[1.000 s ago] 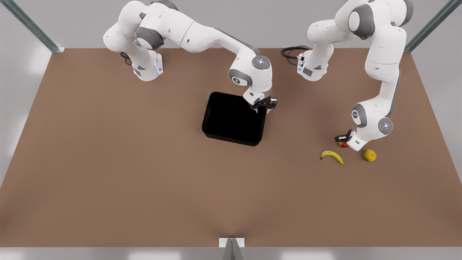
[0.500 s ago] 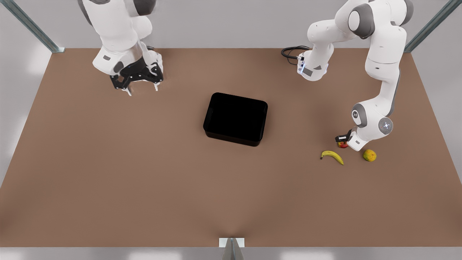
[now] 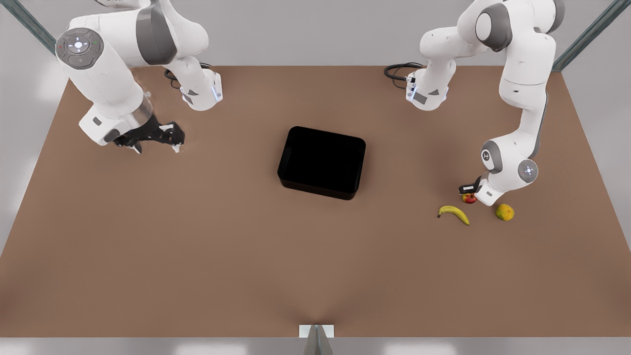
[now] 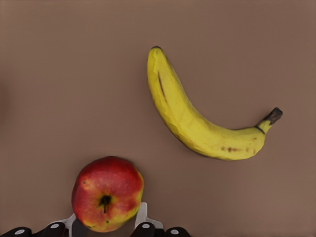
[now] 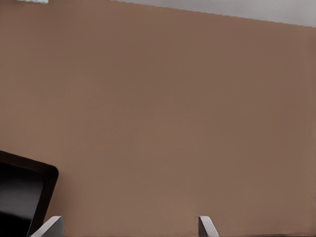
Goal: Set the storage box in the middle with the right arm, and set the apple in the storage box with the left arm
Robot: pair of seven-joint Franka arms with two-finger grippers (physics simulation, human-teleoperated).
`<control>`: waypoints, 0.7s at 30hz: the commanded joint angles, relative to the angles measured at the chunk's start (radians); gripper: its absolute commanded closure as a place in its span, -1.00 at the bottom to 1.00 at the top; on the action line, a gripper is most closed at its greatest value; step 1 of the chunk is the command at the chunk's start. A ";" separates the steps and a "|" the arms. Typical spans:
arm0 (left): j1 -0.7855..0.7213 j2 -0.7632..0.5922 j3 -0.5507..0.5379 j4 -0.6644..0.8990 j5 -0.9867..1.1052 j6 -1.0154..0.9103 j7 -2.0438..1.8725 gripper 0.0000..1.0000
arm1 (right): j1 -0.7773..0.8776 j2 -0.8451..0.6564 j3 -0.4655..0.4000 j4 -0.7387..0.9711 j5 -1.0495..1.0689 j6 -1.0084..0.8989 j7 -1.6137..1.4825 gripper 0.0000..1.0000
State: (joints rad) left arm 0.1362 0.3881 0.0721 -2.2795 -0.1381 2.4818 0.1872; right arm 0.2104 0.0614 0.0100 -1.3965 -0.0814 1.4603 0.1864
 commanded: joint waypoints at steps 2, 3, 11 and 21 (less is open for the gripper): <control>0.000 0.000 0.000 0.002 0.000 0.000 0.000 -0.75 | 0.004 0.000 -0.001 -0.001 0.000 0.002 -0.001 -1.00; 0.000 0.002 0.000 0.003 0.000 0.002 0.000 -0.74 | 0.001 0.001 -0.001 0.001 -0.006 0.003 -0.004 -1.00; -0.001 0.018 0.000 0.038 0.000 0.003 0.005 -0.70 | -0.026 0.009 -0.001 0.002 -0.009 0.044 -0.001 -1.00; -0.001 0.031 0.000 0.044 0.000 0.005 0.006 -0.23 | -0.022 0.014 -0.001 0.002 -0.008 0.048 0.002 -1.00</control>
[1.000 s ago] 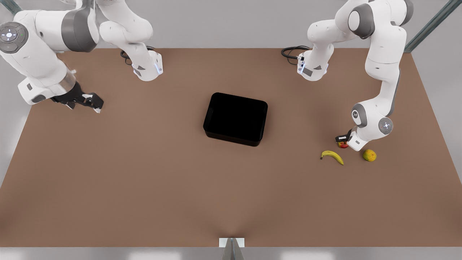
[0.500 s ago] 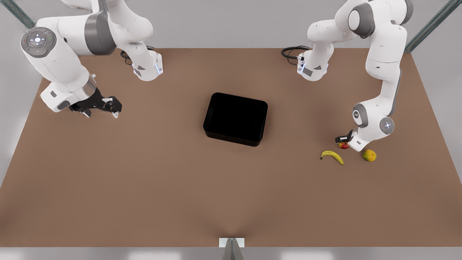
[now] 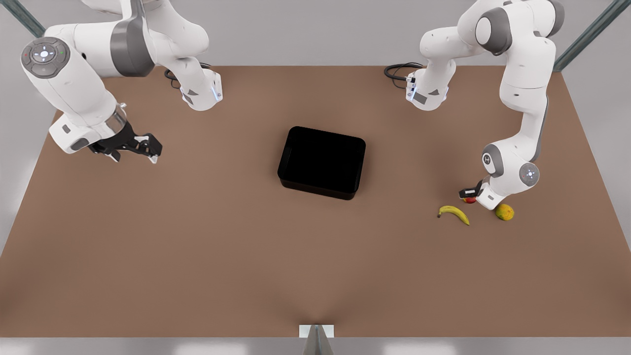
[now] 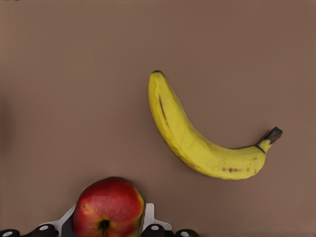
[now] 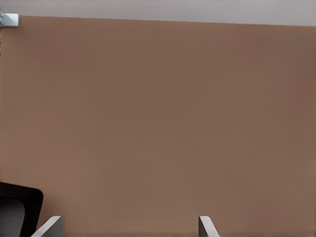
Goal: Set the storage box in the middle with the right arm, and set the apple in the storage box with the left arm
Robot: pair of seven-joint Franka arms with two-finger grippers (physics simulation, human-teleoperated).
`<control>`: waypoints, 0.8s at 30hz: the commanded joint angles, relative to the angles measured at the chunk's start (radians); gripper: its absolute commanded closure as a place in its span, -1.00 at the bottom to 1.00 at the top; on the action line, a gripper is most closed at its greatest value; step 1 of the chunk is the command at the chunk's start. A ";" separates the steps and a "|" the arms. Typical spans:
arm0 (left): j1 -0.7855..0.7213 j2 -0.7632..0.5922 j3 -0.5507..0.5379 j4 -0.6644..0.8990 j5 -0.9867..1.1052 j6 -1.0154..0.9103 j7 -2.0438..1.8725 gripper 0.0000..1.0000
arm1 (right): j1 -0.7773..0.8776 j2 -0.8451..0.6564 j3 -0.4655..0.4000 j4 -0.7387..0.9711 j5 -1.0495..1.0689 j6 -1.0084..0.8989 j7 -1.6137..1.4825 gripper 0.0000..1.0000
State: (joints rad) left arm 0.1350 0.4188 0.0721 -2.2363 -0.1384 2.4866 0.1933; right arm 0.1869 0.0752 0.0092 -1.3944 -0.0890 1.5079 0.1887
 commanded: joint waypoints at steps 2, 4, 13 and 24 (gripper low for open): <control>0.000 0.000 0.000 0.000 0.000 0.000 0.000 -0.18 | 0.003 0.000 0.000 0.000 0.000 0.000 0.000 -1.00; 0.000 0.000 0.000 -0.002 0.000 0.000 0.000 -0.16 | 0.003 0.000 0.000 0.000 0.000 -0.002 0.000 -1.00; 0.000 -0.009 0.000 -0.002 -0.001 -0.009 -0.003 -0.13 | 0.008 0.000 0.000 0.002 -0.002 0.000 0.002 -1.00; -0.023 -0.365 -0.316 -0.028 0.000 -0.287 -0.414 -0.13 | 0.011 0.000 0.000 0.002 -0.002 0.000 0.002 -1.00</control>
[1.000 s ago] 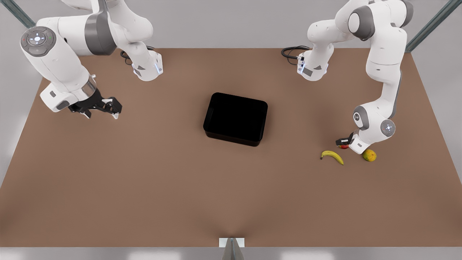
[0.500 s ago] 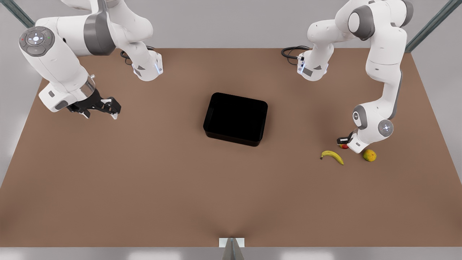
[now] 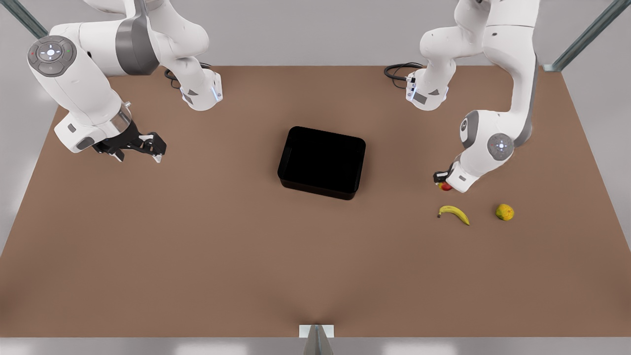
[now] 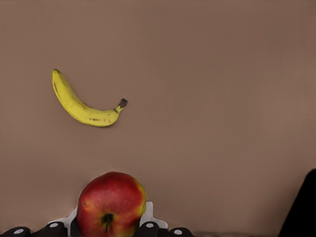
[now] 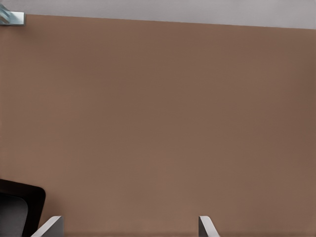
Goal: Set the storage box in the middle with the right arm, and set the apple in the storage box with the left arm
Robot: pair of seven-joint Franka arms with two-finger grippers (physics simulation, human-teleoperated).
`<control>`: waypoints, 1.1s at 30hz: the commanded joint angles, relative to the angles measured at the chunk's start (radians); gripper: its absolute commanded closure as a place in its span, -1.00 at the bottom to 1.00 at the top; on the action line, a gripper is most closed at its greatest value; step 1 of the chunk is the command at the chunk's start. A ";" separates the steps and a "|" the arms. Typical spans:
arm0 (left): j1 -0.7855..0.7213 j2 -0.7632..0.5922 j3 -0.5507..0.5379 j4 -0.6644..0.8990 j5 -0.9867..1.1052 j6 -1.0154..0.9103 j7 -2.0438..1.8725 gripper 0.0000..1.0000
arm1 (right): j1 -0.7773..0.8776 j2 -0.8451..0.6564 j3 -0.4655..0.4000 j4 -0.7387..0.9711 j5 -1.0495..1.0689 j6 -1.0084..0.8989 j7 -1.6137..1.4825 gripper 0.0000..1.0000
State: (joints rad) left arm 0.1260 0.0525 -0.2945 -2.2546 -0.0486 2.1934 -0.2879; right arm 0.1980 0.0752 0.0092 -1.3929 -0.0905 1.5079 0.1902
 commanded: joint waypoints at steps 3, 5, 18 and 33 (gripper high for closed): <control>-0.017 0.010 -0.127 0.059 -0.091 -0.021 -0.165 -0.13 | 0.000 0.000 0.000 0.000 0.000 0.000 0.000 -1.00; -0.123 0.020 -0.141 0.099 -0.096 -0.018 -0.275 -0.13 | 0.000 0.000 0.000 0.000 0.000 0.000 0.000 -1.00; -0.792 0.299 0.118 0.478 -0.129 -0.003 -0.652 -0.13 | 0.003 0.000 0.003 0.000 -0.002 0.009 0.002 -1.00; -0.480 0.096 0.130 0.490 -0.040 -0.319 -0.358 -1.00 | -0.008 0.015 0.009 0.000 0.000 0.031 0.025 -1.00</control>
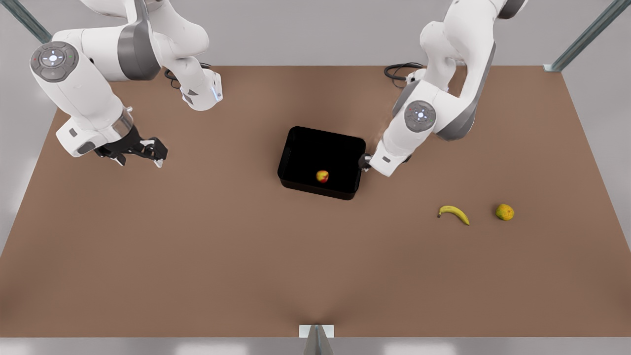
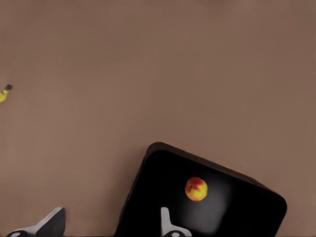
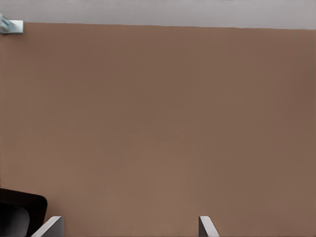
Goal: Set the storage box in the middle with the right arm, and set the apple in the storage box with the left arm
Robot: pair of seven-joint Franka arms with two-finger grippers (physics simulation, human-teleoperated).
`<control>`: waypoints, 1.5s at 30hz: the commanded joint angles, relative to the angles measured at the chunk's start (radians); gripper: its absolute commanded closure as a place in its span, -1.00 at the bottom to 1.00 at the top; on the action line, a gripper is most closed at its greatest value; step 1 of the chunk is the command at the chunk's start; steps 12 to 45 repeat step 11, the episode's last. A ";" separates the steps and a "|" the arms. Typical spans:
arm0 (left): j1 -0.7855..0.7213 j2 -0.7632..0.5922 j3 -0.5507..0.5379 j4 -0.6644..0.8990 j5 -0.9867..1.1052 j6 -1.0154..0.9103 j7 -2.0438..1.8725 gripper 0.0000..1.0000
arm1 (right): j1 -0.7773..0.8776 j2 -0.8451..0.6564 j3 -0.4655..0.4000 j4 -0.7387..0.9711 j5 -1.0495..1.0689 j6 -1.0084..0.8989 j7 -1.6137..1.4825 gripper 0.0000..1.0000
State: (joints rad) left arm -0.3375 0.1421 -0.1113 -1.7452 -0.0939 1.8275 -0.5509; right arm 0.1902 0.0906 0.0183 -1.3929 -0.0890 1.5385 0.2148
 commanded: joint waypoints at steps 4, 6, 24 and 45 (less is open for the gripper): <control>0.118 -0.033 0.191 0.124 0.042 -0.191 0.367 -1.00 | 0.012 0.000 0.003 0.000 0.002 0.000 0.031 -1.00; 0.230 -0.045 0.188 0.153 0.068 -0.254 0.428 -1.00 | 0.011 0.000 0.002 0.000 0.000 0.000 0.029 -1.00; 0.284 -0.059 0.197 0.204 0.092 -0.323 0.516 -1.00 | 0.012 0.000 0.003 0.000 0.000 0.002 0.029 -1.00; 0.284 -0.059 0.197 0.204 0.092 -0.323 0.516 -1.00 | 0.012 0.000 0.003 0.000 0.000 0.002 0.029 -1.00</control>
